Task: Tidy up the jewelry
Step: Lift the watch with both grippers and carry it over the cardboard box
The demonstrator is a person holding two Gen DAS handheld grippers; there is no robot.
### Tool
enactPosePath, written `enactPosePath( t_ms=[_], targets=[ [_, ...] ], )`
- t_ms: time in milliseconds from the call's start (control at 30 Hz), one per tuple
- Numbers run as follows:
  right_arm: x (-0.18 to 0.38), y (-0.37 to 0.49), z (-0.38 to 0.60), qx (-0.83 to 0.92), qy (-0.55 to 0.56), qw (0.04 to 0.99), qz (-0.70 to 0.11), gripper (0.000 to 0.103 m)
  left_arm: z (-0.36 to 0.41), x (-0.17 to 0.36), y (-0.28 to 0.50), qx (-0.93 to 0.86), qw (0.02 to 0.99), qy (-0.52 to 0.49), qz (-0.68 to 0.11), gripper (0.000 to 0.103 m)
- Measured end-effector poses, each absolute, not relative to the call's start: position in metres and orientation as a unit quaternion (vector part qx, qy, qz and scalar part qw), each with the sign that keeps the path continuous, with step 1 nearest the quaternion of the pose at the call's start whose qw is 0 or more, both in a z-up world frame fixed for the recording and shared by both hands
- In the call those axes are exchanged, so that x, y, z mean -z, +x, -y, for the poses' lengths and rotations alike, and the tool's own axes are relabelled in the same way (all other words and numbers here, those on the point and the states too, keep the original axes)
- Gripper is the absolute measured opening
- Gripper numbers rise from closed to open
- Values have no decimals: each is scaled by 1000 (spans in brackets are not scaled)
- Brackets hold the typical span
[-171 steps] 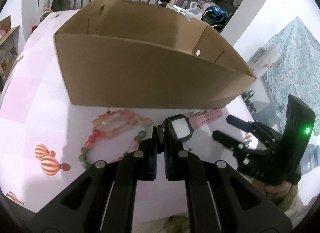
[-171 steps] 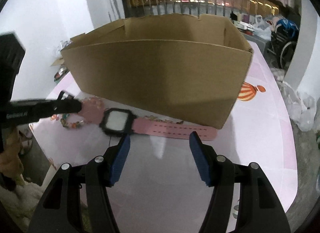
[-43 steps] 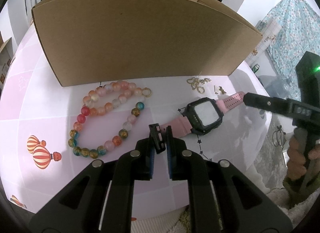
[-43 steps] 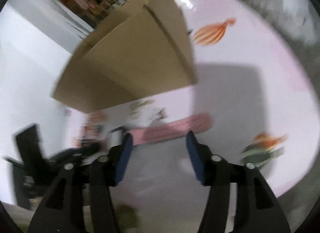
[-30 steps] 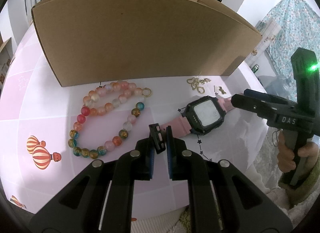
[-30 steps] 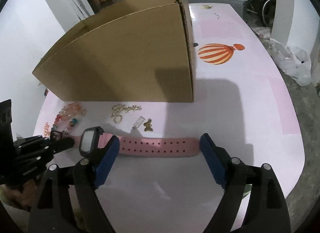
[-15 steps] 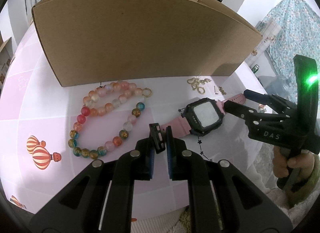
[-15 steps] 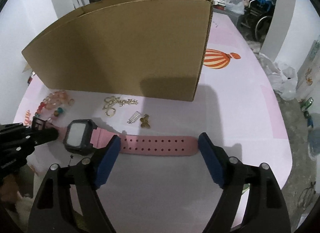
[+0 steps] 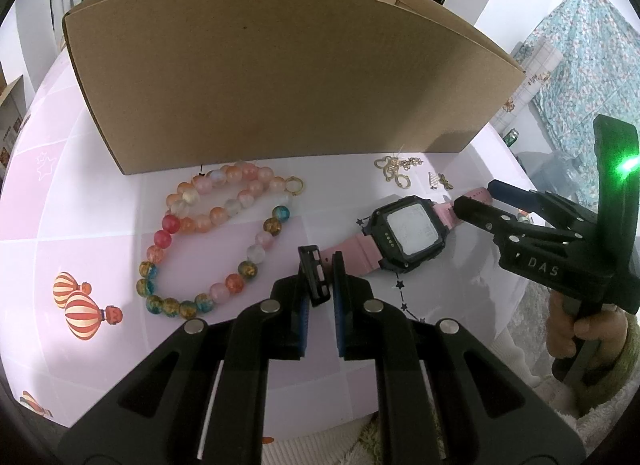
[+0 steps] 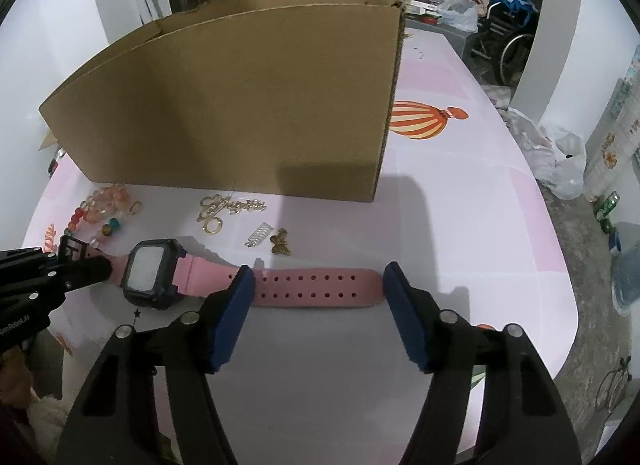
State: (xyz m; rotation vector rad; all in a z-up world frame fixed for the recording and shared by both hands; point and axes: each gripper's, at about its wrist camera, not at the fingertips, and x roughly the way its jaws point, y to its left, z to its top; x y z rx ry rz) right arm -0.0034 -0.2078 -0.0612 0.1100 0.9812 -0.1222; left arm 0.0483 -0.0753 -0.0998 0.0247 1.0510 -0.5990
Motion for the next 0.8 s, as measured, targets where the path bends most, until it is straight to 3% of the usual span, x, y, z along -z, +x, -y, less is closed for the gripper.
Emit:
enactPosePath(
  t_ms=[33,67,167,600,800],
  targets=[
    [60,-3,210,58,53,879,-470,62,76,100,49,281,823,12,-494,10],
    [60,-4,209,43,61,881,-467,49,76,100,49,282,823,12,-494,10],
    [56,-4,197,38,45,883,-465,35,77,99,49,281,823,13,-493,10],
    [50,-14,211,14,113,883,-456,34,76,101,47,281,824,10,-491,10],
    [47,-12,222,-7,147,885,-443,20,72,101,47,282,823,1,-493,11]
  ],
)
